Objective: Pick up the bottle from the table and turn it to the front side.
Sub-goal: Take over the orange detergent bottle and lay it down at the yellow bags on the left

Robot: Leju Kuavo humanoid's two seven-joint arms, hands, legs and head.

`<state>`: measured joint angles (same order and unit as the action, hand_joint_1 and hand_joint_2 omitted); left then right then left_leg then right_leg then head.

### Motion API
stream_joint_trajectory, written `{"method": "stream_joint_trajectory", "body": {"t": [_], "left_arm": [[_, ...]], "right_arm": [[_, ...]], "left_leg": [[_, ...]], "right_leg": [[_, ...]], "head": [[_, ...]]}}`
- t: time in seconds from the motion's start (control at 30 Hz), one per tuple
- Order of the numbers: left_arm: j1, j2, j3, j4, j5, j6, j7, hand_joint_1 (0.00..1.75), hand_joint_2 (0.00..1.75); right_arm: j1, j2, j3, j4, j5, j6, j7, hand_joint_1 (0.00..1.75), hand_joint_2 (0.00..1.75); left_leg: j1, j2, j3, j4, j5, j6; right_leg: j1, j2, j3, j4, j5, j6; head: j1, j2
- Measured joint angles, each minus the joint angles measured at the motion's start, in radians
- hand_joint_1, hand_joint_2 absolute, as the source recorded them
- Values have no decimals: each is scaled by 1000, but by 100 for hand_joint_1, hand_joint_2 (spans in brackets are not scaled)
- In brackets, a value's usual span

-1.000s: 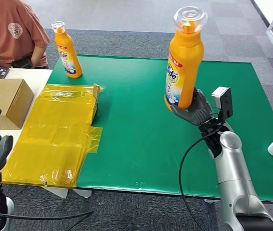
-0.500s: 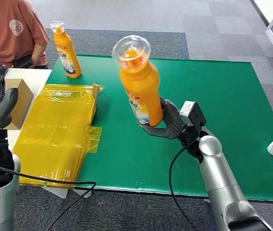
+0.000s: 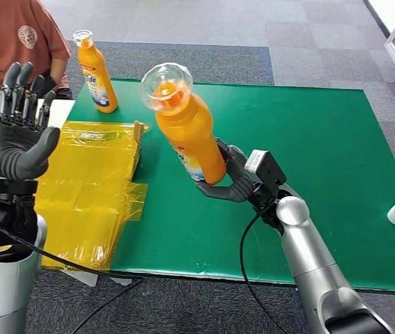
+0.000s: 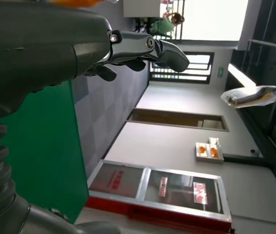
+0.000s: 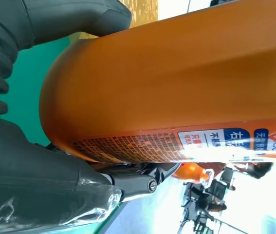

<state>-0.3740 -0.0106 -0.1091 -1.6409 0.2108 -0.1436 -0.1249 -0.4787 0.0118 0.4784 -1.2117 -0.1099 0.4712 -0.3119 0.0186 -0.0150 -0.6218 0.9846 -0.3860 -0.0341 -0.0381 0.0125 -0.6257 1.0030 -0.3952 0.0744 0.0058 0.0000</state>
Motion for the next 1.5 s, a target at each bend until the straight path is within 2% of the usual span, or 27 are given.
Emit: {"method": "stream_joint_trajectory", "body": {"t": [0.27, 0.47, 1.0, 1.27, 1.5], "left_arm": [[46, 6, -117, 20, 199, -68, 58, 0, 175], [51, 15, -187, 39, 278, -59, 62, 0, 175], [-23, 34, -208, 121, 305, -15, 76, 0, 175], [-39, 32, -227, 138, 279, -14, 78, 0, 175], [-40, 12, -257, 138, 266, -11, 81, 0, 175]], "right_arm": [[-23, 2, -31, 46, 38, -7, -5, 175, 175], [-25, 7, -37, 59, 52, 4, -8, 175, 175], [-20, 32, 9, 35, 84, 42, -25, 175, 175], [-21, 36, 32, 31, 90, 15, -25, 175, 175], [-25, 42, 32, 39, 91, -12, -18, 175, 175]], "left_leg": [[0, 0, -1, 0, 0, 0], [0, 0, -1, 0, 0, 0], [0, 0, -1, 0, 0, 0], [0, 0, -1, 0, 0, 0], [0, 0, -1, 0, 0, 0]], "right_leg": [[0, 0, 0, 0, 0, 0], [0, 0, -1, 0, 0, 0], [0, 0, -1, 0, 0, 0], [0, 0, -1, 0, 0, 0], [0, 0, -1, 0, 0, 0]], "head": [[0, 0], [0, 0], [0, 0], [0, 0], [0, 0]]}}
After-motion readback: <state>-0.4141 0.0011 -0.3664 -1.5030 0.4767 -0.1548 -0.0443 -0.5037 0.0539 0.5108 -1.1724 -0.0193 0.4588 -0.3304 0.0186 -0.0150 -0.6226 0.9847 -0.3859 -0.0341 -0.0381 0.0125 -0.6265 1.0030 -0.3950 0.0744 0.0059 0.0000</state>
